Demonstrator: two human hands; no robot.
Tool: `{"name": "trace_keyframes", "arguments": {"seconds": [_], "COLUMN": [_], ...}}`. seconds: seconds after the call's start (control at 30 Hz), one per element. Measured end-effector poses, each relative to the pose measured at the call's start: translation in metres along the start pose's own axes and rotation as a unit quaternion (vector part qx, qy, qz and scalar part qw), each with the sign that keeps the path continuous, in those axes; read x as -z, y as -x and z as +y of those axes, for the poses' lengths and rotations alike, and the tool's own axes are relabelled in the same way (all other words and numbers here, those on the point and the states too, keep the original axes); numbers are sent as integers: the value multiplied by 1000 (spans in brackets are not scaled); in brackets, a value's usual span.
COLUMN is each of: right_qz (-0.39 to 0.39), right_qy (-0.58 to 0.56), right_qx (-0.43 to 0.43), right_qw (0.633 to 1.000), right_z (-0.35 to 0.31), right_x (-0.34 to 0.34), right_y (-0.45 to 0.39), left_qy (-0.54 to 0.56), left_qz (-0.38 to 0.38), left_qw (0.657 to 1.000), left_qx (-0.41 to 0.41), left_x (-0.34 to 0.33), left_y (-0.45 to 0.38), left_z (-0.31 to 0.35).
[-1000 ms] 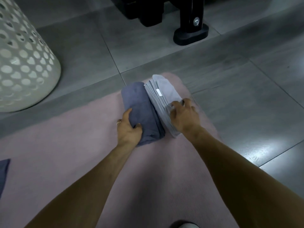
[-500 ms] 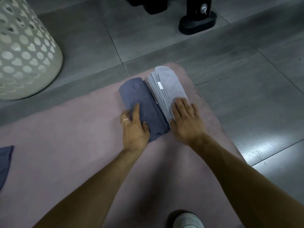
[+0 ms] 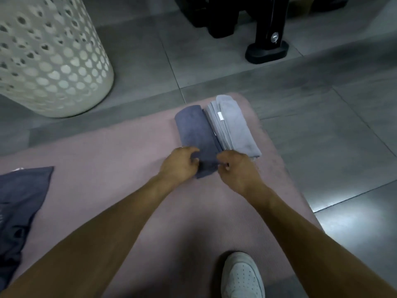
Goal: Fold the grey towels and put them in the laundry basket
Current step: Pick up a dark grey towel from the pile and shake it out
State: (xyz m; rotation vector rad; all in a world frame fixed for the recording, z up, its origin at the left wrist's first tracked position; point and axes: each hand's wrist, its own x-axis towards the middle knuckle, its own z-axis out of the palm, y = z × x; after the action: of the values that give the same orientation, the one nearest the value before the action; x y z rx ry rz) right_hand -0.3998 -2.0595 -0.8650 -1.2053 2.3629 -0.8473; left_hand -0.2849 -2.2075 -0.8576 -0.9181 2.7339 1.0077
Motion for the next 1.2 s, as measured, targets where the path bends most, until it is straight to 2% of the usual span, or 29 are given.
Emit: {"name": "trace_keyframes", "arguments": {"seconds": [0.07,0.17,0.23,0.3,0.4,0.5,0.6,0.73,0.87,1.0,1.07,1.2], "right_qz": [0,-50,-82,-112,-150,-150,-198,-236,-264,-287,-297,-312], "right_qy": [-24,-43,-38,-4,37,64,122,149,154,124,105,89], "right_qx": [10,20,76,128,198,255,306,337,325,262,224,179], "right_qw": [1000,998,993,985,968,953,923,899,895,913,922,929], "right_z": [-32,-90,-135,-185,-265,-336,-392,-446,-474,-467,-455,-430], "right_x": [2,18,30,42,50,42,21,-22,-76,-124,-140,-160], "right_y": [20,38,46,54,70,90,108,129,144,146,149,158], "left_qy": [8,-113,-205,-231,-210,-169,-117,-92,-116,-155,-186,-226], "left_qz": [23,18,11,14,48,91,147,149,82,14,-17,-55], "left_qw": [1000,993,979,973,976,980,979,973,956,932,929,944], "left_qx": [2,-4,-4,6,30,52,85,151,256,327,319,235], "left_x": [33,89,129,164,203,230,241,240,233,221,208,155], "left_y": [43,109,154,200,269,325,374,428,469,485,481,456], "left_z": [-7,-21,-31,-40,-49,-58,-78,-134,-200,-248,-267,-291]}}
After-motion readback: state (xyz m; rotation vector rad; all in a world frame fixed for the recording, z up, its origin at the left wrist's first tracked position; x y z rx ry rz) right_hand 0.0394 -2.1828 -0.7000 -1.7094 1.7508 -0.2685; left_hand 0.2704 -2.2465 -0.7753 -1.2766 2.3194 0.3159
